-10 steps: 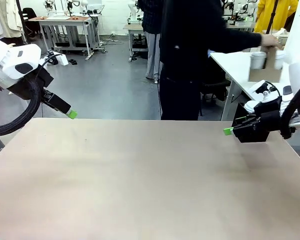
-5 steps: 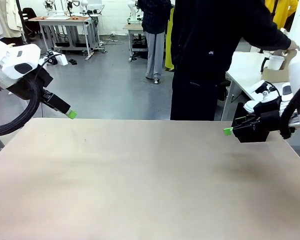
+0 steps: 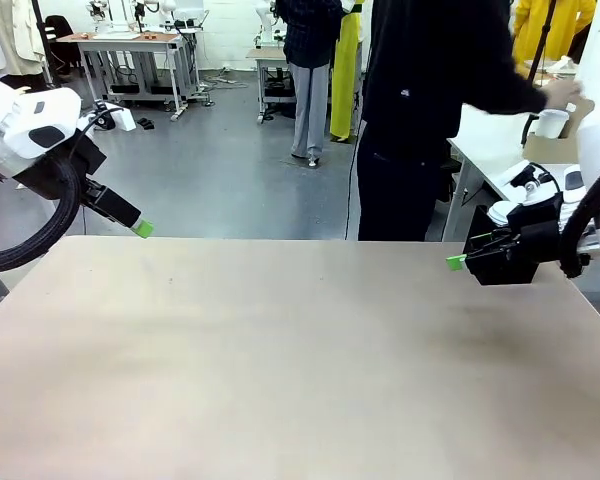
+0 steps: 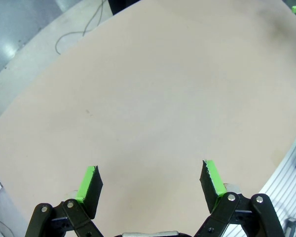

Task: Pour a drink into a cup and package it in a carrier.
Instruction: Insert the held 600 ml Paper Cup into the Cup Carrier.

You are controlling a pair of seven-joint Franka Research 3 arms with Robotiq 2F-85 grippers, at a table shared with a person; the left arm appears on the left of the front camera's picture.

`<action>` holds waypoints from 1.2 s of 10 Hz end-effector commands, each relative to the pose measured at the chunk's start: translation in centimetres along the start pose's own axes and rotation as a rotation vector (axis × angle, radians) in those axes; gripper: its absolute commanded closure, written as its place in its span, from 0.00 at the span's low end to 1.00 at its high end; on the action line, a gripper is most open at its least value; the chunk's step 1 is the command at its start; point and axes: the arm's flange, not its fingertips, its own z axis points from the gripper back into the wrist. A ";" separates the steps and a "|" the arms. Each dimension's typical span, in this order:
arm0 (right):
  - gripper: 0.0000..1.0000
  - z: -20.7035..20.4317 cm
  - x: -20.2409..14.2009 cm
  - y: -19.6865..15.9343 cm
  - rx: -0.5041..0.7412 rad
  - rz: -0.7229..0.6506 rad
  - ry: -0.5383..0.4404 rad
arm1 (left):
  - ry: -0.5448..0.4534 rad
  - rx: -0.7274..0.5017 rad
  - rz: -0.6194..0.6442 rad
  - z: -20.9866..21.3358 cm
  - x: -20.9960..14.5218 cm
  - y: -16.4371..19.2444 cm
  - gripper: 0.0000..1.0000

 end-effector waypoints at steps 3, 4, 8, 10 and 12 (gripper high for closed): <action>0.00 0.0 0.1 0.0 0.000 0.004 0.001 | 0.007 0.005 0.005 0.1 0.0 0.0 0.00; 0.00 0.0 0.1 0.0 0.000 0.004 0.001 | 0.007 0.005 0.005 0.1 0.0 0.0 0.00; 0.00 0.0 0.1 0.0 0.000 0.004 0.001 | 0.007 0.005 0.005 0.1 0.0 0.0 0.00; 0.00 0.0 0.1 0.0 0.000 0.004 0.001 | 0.007 0.005 0.005 0.1 0.0 0.0 0.00; 0.00 0.0 0.1 0.0 0.000 0.004 0.001 | 0.007 0.005 0.005 0.1 0.0 0.0 0.00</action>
